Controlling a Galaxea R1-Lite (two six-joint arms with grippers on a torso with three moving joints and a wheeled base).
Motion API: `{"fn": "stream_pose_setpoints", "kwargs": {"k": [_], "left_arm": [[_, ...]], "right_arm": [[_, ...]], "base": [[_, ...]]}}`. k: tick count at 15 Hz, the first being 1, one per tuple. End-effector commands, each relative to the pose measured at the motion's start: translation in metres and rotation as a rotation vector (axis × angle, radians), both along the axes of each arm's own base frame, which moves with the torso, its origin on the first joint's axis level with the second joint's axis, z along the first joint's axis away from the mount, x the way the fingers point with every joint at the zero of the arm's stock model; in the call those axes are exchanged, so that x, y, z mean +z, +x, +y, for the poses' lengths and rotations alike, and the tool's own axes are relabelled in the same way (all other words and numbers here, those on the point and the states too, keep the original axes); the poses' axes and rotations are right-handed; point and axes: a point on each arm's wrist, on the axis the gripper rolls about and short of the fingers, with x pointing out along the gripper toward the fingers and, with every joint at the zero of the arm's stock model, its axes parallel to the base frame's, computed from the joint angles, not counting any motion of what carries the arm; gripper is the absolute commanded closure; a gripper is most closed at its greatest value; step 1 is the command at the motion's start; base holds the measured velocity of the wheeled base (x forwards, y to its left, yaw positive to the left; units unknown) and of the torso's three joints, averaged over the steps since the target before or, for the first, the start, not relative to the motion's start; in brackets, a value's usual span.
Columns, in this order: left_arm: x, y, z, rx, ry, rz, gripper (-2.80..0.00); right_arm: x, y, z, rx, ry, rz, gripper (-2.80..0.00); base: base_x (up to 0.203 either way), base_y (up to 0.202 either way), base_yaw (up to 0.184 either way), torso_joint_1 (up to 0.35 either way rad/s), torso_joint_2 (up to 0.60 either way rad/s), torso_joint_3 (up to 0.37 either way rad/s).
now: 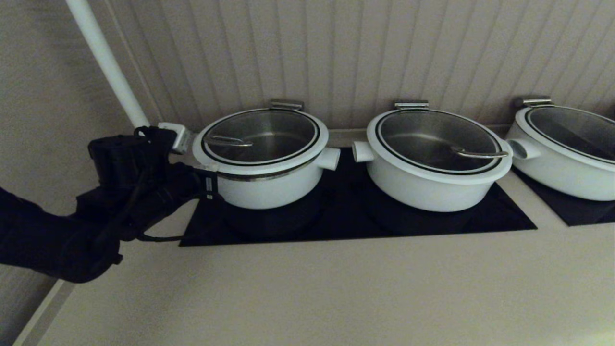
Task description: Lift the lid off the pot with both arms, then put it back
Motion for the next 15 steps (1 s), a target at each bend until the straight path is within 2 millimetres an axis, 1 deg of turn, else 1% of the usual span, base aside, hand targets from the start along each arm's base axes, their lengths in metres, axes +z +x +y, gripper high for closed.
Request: {"fn": "stream_pose_setpoints", "kwargs": {"k": [1, 4, 6, 10, 15], "left_arm": [[-0.008, 0.001, 0.0, 0.001, 0.005, 0.021, 0.0], [-0.016, -0.003, 0.001, 0.001, 0.01, 0.051, 0.0], [-0.018, -0.002, 0.001, 0.001, 0.01, 0.051, 0.0], [-0.019, -0.003, 0.001, 0.001, 0.011, 0.056, 0.0], [-0.013, -0.008, 0.002, 0.004, 0.003, 0.042, 0.0]], "right_arm": [[0.0, 0.0, 0.0, 0.001, -0.001, 0.0, 0.0], [0.0, 0.0, 0.0, 0.001, -0.001, 0.0, 0.0], [0.0, 0.0, 0.0, 0.001, -0.001, -0.001, 0.0], [0.0, 0.0, 0.0, 0.001, -0.001, 0.0, 0.0], [0.0, 0.0, 0.0, 0.001, -0.001, 0.0, 0.0]], "base": [[0.0, 0.0, 0.0, 0.0, 0.0, 0.0], [0.0, 0.0, 0.0, 0.0, 0.0, 0.0], [0.0, 0.0, 0.0, 0.0, 0.0, 0.0], [0.0, 0.0, 0.0, 0.0, 0.0, 0.0], [0.0, 0.0, 0.0, 0.0, 0.0, 0.0]]}}
